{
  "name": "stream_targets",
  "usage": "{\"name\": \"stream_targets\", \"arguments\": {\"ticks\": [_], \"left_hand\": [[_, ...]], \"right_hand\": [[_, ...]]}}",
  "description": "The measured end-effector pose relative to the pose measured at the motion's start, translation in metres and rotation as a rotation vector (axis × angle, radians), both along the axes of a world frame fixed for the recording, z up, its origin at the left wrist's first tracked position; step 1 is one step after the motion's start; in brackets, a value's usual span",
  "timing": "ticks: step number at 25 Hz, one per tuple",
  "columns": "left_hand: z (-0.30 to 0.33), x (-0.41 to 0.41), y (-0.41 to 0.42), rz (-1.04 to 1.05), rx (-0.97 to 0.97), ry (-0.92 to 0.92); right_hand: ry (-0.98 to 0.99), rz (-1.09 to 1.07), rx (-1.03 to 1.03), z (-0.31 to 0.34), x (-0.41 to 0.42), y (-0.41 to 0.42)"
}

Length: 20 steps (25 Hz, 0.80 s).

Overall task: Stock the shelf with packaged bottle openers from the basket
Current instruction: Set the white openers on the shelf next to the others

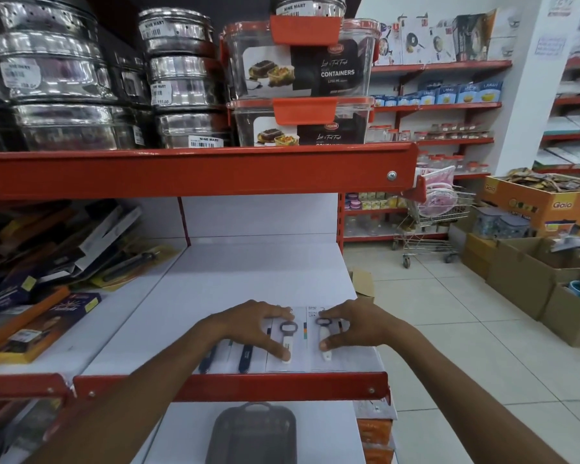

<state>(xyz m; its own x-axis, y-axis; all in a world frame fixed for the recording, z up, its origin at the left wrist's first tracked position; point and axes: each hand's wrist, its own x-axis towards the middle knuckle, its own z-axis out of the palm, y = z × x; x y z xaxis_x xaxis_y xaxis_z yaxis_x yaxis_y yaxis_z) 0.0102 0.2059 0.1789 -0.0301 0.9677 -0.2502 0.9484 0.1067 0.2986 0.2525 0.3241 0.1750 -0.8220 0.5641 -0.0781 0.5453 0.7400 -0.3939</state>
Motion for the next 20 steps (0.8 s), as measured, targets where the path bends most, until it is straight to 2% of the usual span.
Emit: {"name": "stream_targets", "arguments": {"ticks": [14, 18, 20], "left_hand": [[0.003, 0.005, -0.016, -0.047, 0.005, -0.034], [0.015, -0.011, -0.020, -0.008, 0.066, -0.109], [0.022, -0.026, -0.025, 0.028, 0.054, -0.086]], "right_hand": [[-0.110, 0.010, 0.055, 0.014, -0.006, -0.017], [-0.012, -0.052, 0.003, 0.015, -0.014, -0.026], [0.011, -0.063, -0.001, 0.011, -0.023, -0.033]]}}
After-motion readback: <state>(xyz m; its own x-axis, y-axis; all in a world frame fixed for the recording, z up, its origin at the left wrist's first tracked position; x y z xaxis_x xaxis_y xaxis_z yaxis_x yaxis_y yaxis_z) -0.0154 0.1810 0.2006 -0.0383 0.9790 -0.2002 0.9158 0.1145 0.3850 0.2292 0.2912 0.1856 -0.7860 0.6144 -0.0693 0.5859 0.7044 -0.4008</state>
